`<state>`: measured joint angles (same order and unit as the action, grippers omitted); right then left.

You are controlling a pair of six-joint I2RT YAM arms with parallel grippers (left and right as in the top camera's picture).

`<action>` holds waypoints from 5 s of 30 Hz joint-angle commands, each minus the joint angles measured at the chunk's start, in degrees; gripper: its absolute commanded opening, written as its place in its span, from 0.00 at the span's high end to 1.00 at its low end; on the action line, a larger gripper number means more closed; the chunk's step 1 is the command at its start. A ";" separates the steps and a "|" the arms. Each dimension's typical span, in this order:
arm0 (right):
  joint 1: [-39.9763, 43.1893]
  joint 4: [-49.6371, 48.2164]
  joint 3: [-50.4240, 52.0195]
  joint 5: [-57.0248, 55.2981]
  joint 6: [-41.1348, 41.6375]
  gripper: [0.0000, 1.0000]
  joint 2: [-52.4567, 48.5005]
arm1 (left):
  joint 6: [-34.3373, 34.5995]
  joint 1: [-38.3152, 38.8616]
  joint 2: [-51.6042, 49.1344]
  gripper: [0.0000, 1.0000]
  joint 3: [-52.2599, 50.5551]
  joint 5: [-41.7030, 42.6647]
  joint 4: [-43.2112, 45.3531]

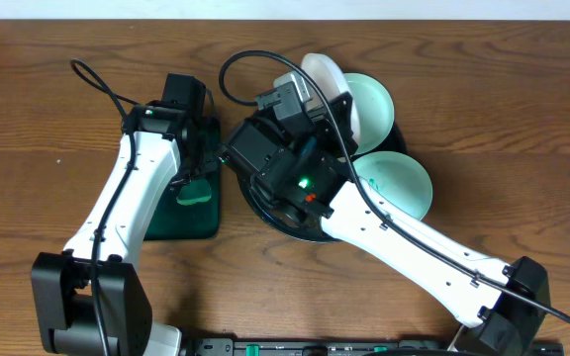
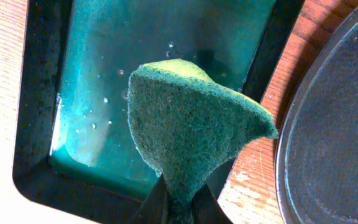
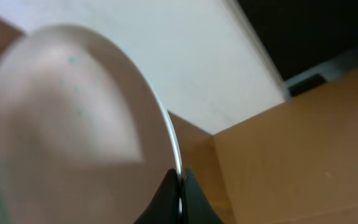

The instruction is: Clean dirty plates on tray and stack at the side

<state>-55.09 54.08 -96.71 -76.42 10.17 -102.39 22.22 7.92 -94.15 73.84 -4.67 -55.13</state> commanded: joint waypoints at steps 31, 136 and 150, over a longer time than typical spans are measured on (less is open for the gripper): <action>57.72 3.78 -0.68 80.59 16.33 0.99 0.04 | -0.76 -0.24 -0.24 0.93 -0.48 -0.31 -0.50; 40.22 -2.78 27.98 86.12 9.29 0.99 -2.51 | -4.61 -7.80 -16.26 0.93 -1.81 4.68 8.15; 36.65 -5.51 27.98 86.12 9.29 0.99 -2.51 | -4.61 -6.05 1.05 0.93 -0.48 10.40 7.23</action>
<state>-17.52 48.69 -68.93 9.47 20.36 -105.51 18.17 0.58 -98.48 72.42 1.54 -47.77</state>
